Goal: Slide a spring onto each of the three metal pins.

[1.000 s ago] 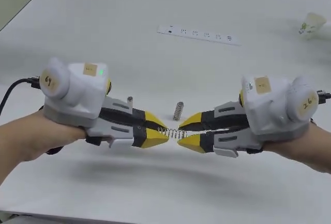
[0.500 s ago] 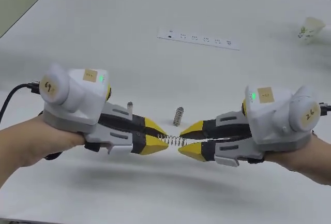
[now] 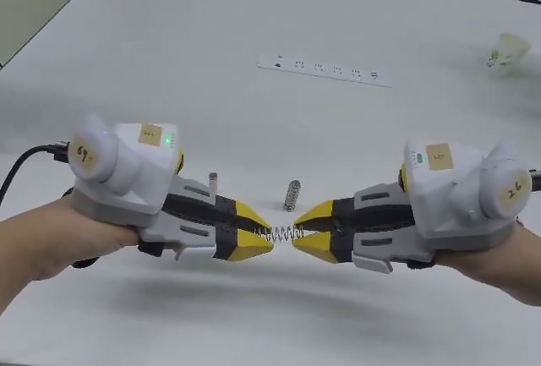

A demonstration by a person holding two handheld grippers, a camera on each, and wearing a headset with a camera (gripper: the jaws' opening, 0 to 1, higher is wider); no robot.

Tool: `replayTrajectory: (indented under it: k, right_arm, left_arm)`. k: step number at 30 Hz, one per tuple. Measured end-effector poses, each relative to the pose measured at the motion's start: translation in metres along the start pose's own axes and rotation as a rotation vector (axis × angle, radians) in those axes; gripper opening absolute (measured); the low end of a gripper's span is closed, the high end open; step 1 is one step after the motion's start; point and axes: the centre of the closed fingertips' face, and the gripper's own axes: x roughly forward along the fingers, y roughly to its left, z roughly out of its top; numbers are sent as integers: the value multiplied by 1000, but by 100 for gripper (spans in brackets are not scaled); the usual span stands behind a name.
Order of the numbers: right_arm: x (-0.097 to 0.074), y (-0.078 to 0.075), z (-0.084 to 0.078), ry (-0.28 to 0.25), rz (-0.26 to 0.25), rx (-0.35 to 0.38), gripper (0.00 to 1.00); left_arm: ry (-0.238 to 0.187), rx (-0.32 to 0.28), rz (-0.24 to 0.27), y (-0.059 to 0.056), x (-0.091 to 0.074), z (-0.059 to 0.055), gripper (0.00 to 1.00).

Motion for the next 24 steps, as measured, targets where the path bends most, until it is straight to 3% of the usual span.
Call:
replayTrajectory:
  k: [15, 24]
  right_arm:
    - [8, 10, 33, -42, 19, -83, 7]
    - [19, 14, 42, -50, 25, -126, 7]
  left_arm:
    - [21, 17, -3, -3, 8, -5, 2]
    - [33, 27, -13, -5, 13, -5, 2]
